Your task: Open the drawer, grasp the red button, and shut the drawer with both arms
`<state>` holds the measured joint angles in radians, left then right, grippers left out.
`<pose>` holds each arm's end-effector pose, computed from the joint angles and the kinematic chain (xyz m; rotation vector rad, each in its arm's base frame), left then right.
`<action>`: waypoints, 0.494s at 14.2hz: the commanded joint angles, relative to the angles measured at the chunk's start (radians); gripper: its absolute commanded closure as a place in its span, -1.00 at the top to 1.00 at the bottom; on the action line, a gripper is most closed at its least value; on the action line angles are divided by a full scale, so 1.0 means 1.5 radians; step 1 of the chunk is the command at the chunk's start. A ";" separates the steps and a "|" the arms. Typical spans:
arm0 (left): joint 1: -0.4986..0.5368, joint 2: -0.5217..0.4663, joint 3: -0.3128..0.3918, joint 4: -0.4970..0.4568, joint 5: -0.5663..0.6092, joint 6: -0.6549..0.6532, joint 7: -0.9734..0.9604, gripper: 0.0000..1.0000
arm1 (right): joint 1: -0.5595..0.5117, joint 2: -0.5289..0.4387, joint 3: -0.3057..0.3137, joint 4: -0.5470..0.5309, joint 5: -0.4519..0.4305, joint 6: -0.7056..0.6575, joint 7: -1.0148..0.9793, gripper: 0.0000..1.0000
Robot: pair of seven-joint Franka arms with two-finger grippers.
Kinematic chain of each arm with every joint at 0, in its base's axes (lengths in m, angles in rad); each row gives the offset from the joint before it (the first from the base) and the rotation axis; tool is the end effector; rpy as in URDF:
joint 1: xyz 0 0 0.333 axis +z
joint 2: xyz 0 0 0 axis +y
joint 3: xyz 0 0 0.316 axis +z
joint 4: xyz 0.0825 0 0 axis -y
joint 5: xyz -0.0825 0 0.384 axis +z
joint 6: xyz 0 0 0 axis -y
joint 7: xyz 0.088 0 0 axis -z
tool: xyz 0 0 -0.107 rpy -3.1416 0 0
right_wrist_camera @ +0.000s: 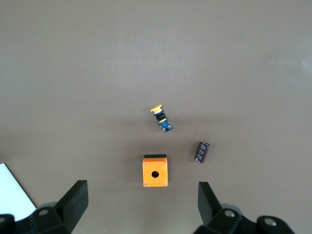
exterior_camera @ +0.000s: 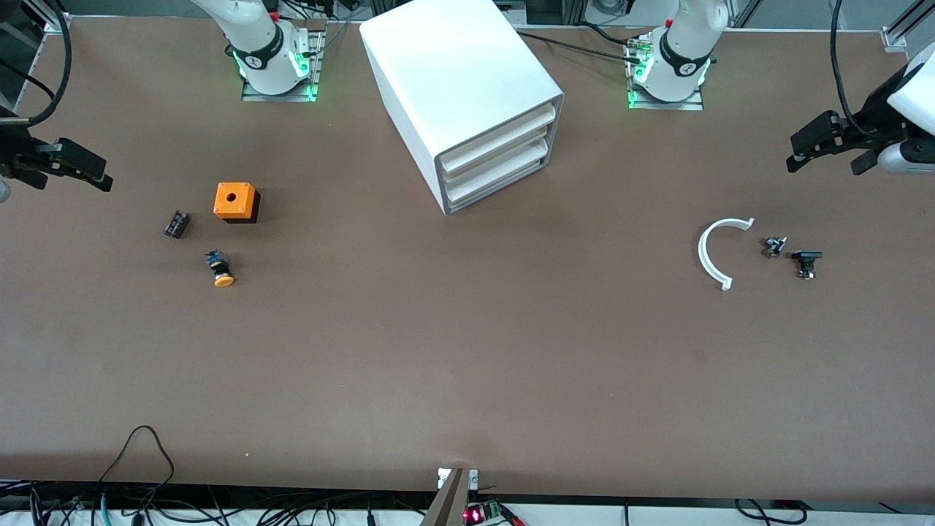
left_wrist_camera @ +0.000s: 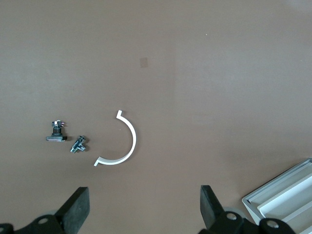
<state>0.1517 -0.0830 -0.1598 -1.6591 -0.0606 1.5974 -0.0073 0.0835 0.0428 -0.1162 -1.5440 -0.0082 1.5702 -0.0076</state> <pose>0.5309 -0.0143 0.6296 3.0939 0.0009 0.0308 0.5671 -0.0180 0.6132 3.1284 -0.0391 -0.0259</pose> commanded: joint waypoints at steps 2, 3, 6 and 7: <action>0.002 0.010 -0.005 0.025 0.023 -0.018 0.021 1.00 | 0.002 -0.012 0.007 0.007 -0.002 -0.019 -0.002 1.00; 0.002 0.012 -0.006 0.032 0.025 -0.018 0.021 1.00 | 0.002 -0.012 0.008 0.010 -0.001 -0.022 0.002 1.00; 0.002 0.013 -0.002 0.033 0.023 -0.017 0.026 1.00 | 0.001 -0.010 0.007 0.011 -0.001 -0.028 0.002 1.00; 0.004 0.014 -0.001 0.034 0.019 -0.017 0.028 1.00 | 0.001 -0.011 0.007 0.011 -0.001 -0.033 0.002 1.00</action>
<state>0.1519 -0.0828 -0.1602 -1.6481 -0.0460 1.5963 0.0076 0.0837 0.0400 -0.1082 -1.5318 -0.0082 1.5482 -0.0076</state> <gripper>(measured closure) 0.000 0.000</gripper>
